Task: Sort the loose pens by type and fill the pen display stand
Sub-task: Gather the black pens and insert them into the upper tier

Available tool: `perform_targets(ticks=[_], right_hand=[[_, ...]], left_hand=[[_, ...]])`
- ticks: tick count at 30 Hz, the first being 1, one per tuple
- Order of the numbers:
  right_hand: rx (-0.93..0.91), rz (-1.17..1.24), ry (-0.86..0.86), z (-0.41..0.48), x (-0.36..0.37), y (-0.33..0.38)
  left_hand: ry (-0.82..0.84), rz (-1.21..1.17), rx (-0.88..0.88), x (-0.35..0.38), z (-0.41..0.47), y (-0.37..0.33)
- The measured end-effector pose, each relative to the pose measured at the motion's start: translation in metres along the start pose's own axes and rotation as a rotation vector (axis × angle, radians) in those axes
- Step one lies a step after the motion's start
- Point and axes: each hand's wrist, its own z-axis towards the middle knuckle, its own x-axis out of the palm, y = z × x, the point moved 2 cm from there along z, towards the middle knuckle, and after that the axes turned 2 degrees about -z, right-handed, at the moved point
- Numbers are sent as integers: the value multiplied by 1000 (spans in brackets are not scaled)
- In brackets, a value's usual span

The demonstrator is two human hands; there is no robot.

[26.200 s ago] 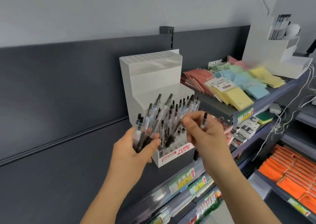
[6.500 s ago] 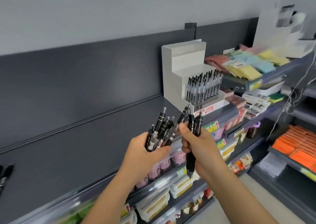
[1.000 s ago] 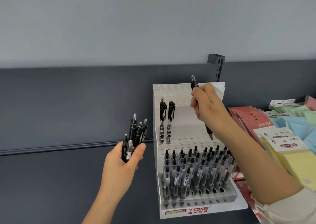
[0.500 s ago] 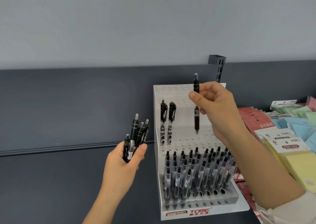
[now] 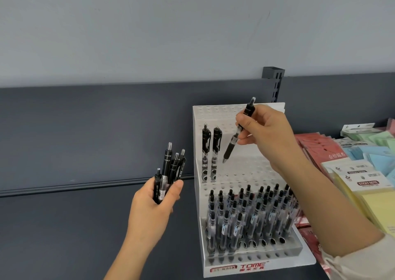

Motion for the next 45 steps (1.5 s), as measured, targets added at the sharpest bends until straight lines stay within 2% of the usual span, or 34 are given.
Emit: perform_targets(ticks=[6, 15, 26, 30, 35, 40, 45], right_hand=[[-35, -138, 40, 3, 8, -1], [32, -274, 190, -5, 18, -18], [-75, -495, 8, -19, 14, -16], [-72, -478, 5, -20, 13, -17], [-17, -339, 70, -24, 11, -27], [-25, -400, 81, -25, 8, -27], [-98, -425, -71, -36, 1, -13]], left_hand=[[4, -13, -13, 2, 1, 0], [-8, -14, -12, 1, 2, 3], [10, -33, 19, 8, 3, -3], [14, -39, 21, 9, 1, -4], [-7, -52, 22, 8, 2, -5], [-2, -67, 48, 9, 2, -9], [26, -126, 62, 10, -2, -17]])
